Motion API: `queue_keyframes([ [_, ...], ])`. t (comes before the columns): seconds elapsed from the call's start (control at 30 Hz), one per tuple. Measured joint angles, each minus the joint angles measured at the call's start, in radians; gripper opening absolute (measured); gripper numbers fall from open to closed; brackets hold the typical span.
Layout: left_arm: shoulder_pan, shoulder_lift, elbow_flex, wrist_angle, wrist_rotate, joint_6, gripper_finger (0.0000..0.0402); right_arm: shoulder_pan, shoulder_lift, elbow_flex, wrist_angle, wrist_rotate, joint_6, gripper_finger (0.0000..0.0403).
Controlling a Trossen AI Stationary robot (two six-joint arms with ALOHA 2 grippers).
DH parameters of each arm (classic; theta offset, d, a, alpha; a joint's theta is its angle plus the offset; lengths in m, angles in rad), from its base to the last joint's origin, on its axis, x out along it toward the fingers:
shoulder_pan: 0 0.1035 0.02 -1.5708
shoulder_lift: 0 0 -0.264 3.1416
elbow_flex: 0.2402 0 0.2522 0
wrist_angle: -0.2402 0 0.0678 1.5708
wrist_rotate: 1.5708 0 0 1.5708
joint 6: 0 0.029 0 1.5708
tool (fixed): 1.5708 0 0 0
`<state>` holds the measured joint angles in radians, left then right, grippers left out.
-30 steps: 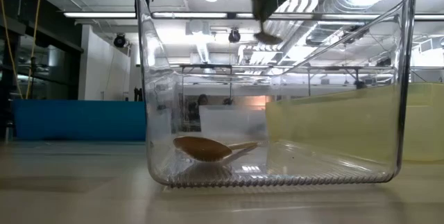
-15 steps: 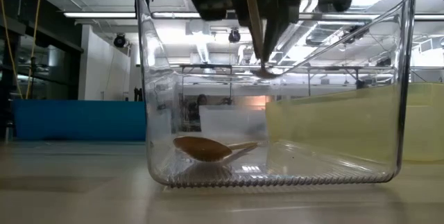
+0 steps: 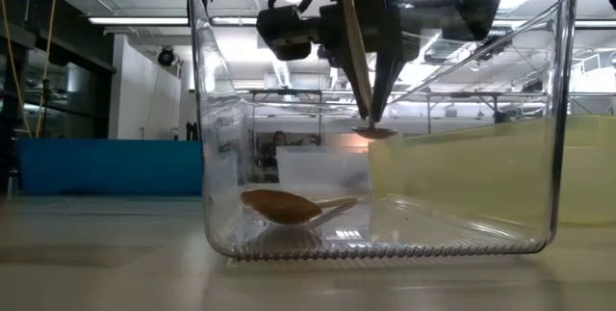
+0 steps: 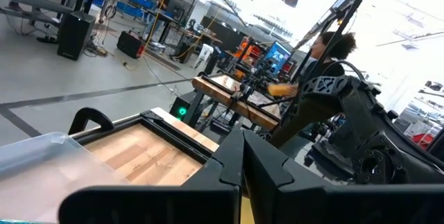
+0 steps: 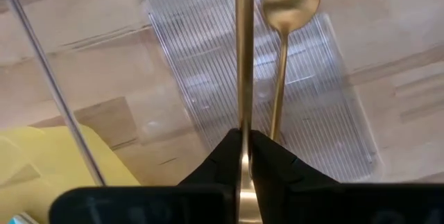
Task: Sort silverware by color (type)
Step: Put the gold spoon into the transparent bin, then put the white spoon into the yellow bin
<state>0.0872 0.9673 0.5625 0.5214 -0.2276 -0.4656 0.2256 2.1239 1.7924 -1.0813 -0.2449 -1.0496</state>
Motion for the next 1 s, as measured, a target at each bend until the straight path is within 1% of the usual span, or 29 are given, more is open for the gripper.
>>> queue_keyframes([
  [0.1, 0.000, 0.000, 0.000, 0.000, 0.000, 0.003, 0.0000, 0.000, 0.000, 0.000, 0.001, -0.001, 0.033, 0.0023],
  [0.2, 0.000, 0.000, 0.000, 0.000, 0.000, 0.004, 0.0000, 0.000, 0.000, 0.000, 0.003, -0.001, 0.100, 0.0023],
  [0.37, 0.000, 0.000, 0.000, 0.000, 0.000, 0.004, 0.0000, 0.001, 0.000, 0.000, 0.001, -0.001, 0.110, 0.0024],
  [0.57, 0.000, 0.000, 0.000, 0.000, 0.000, 0.005, 0.0000, 0.001, 0.000, 0.000, 0.008, -0.002, 0.164, 0.0031],
  [0.7, 0.000, 0.000, 0.000, 0.000, 0.000, 0.005, 0.0000, 0.001, 0.000, 0.000, 0.028, -0.002, 0.213, 0.0062],
  [0.83, 0.000, 0.000, 0.000, 0.000, 0.000, 0.010, 0.0000, 0.001, 0.000, 0.010, 0.015, 0.003, 0.206, 0.0103],
  [0.93, 0.000, 0.000, 0.000, 0.000, 0.000, 0.032, 0.0000, -0.004, -0.002, 0.055, -0.028, 0.005, 0.200, 0.0123],
  [1.0, 0.000, 0.000, 0.000, 0.000, 0.000, 0.039, 0.0000, -0.014, -0.008, 0.098, -0.063, 0.004, 0.213, 0.0129],
])
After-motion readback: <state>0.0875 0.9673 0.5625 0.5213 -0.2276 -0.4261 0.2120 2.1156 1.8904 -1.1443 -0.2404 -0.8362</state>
